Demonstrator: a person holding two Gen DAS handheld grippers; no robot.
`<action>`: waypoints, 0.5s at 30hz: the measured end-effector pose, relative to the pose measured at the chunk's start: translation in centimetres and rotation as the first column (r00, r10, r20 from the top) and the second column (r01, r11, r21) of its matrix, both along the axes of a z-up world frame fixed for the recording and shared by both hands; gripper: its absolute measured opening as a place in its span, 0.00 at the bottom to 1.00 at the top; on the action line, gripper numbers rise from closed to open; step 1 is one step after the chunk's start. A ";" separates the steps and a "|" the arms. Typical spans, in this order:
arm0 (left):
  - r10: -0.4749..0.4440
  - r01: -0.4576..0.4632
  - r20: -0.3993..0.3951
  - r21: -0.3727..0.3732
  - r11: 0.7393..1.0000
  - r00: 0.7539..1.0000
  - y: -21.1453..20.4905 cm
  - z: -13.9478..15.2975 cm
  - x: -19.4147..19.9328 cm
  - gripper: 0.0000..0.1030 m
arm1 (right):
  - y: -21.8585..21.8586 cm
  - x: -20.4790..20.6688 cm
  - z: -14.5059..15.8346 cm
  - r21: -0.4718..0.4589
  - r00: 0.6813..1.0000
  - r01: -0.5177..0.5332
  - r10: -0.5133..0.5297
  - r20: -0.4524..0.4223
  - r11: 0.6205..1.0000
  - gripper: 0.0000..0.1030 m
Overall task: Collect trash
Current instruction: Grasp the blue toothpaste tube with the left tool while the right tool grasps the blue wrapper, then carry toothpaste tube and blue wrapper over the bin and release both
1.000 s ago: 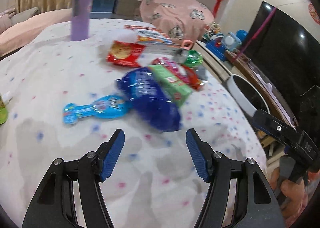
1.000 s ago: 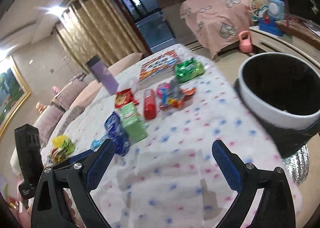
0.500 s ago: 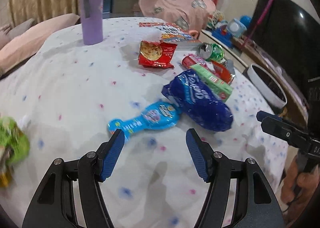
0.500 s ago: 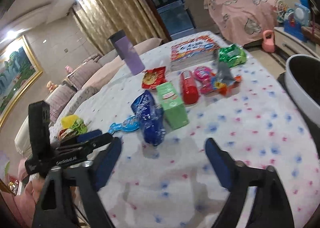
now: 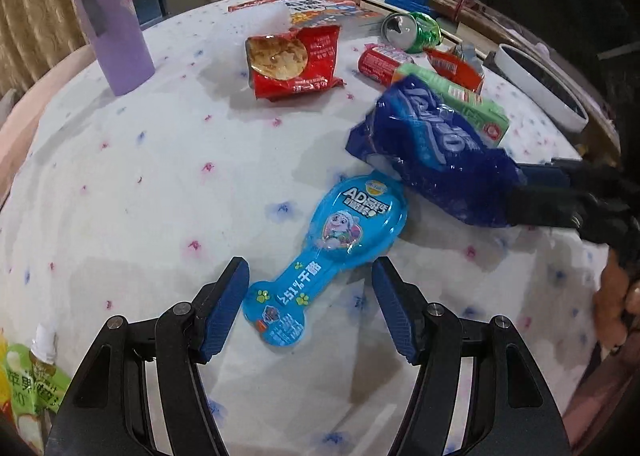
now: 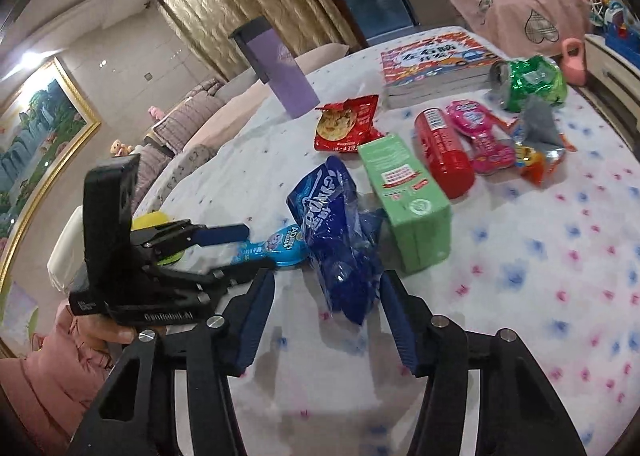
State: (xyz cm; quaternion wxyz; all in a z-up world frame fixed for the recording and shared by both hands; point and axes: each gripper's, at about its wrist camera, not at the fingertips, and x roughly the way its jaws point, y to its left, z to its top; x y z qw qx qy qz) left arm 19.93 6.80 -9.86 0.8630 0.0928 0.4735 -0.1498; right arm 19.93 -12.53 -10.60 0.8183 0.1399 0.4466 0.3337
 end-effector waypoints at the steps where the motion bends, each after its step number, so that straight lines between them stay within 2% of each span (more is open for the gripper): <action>1: -0.004 0.004 0.002 0.006 1.000 1.000 -0.2 0.0 -0.2 0.60 | 0.2 0.2 -0.2 -0.006 1.000 0.000 0.000 -0.004 1.000 0.41; 2: -0.005 0.005 0.001 0.002 1.000 1.000 -0.3 0.1 -0.3 0.55 | 0.2 0.2 -0.3 -0.015 1.000 -0.001 0.001 -0.008 1.000 0.25; 3: -0.008 0.008 -0.003 -0.011 1.000 1.000 -0.5 0.2 -0.3 0.41 | 0.2 0.2 -0.4 -0.017 1.000 -0.002 0.002 -0.011 1.000 0.19; 4: -0.006 0.006 0.000 -0.018 1.000 1.000 -0.6 0.3 -0.5 0.28 | 0.1 0.1 -0.4 -0.014 1.000 -0.001 0.001 -0.013 1.000 0.19; 9: 0.023 -0.023 0.011 -0.032 0.999 1.000 -1.6 0.4 -1.6 0.20 | -1.1 -1.1 0.5 -0.004 1.000 0.000 0.000 0.012 1.000 0.15; 10: 0.028 -0.028 0.005 -0.063 0.998 1.000 -1.8 0.5 -2.0 0.17 | -1.5 -1.4 0.7 0.003 1.000 0.002 -0.002 0.017 1.000 0.15; 15: 0.063 -0.061 0.001 -0.191 0.980 0.998 -2.8 1.5 -3.6 0.17 | -3.9 -2.9 1.8 0.028 0.999 0.026 -0.027 0.034 0.999 0.14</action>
